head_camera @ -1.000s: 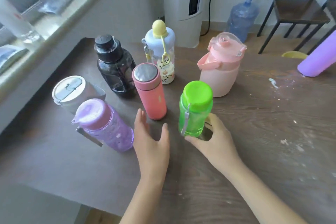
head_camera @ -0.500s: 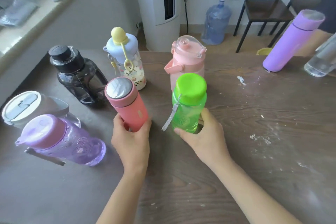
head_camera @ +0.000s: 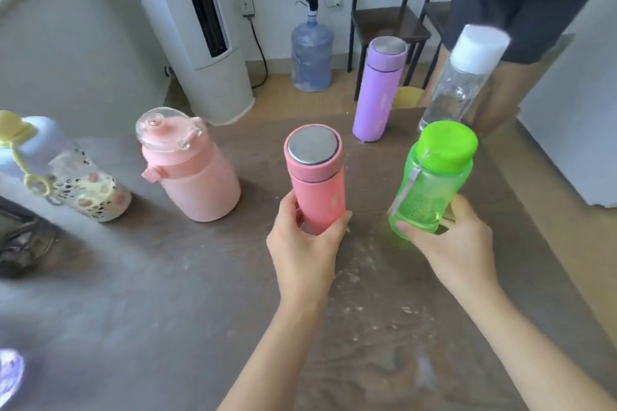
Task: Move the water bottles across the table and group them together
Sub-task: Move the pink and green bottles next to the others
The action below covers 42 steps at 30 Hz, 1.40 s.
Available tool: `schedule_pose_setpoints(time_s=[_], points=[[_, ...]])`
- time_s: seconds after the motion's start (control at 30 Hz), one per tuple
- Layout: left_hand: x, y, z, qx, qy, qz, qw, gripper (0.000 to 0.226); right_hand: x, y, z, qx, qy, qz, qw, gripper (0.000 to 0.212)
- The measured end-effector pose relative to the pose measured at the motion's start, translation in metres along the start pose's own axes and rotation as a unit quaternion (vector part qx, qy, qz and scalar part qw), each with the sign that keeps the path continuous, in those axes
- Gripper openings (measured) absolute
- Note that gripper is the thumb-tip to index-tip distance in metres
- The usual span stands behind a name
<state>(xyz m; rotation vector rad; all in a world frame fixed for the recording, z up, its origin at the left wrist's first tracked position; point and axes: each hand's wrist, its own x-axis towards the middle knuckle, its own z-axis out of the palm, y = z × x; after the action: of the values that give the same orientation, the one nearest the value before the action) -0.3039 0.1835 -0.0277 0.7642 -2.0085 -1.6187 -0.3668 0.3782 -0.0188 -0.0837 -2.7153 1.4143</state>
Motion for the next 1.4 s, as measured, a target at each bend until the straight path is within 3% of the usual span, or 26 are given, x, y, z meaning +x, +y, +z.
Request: schedule_pose_setpoints(time_s=[0.33,0.77,0.9,1.0,1.2,1.4], points=[[-0.002,0.022,0.113,0.028,-0.061,0.017,0.998,0.055,0.069,0.049,-0.062,0.043,0.044,0.049,0.997,0.046],[-0.009,0.005,0.125,0.032,-0.061,0.032,0.997,0.064,0.076,0.069,-0.055,0.035,0.037,0.048,0.998,0.051],[-0.010,0.003,0.122,0.044,-0.088,0.030,0.995,0.076,0.070,0.064,-0.059,0.020,0.010,0.054,0.998,0.050],[-0.015,0.000,0.105,0.025,-0.109,0.013,0.994,0.081,0.052,0.063,-0.061,0.013,0.015,0.072,0.997,0.051],[-0.034,-0.018,0.019,0.038,-0.064,0.008,0.997,0.036,0.005,0.044,-0.056,-0.029,0.065,0.074,0.995,0.023],[-0.048,-0.037,-0.105,0.033,0.023,-0.036,0.999,0.023,-0.059,-0.015,0.011,-0.007,-0.023,-0.004,1.000,0.013]])
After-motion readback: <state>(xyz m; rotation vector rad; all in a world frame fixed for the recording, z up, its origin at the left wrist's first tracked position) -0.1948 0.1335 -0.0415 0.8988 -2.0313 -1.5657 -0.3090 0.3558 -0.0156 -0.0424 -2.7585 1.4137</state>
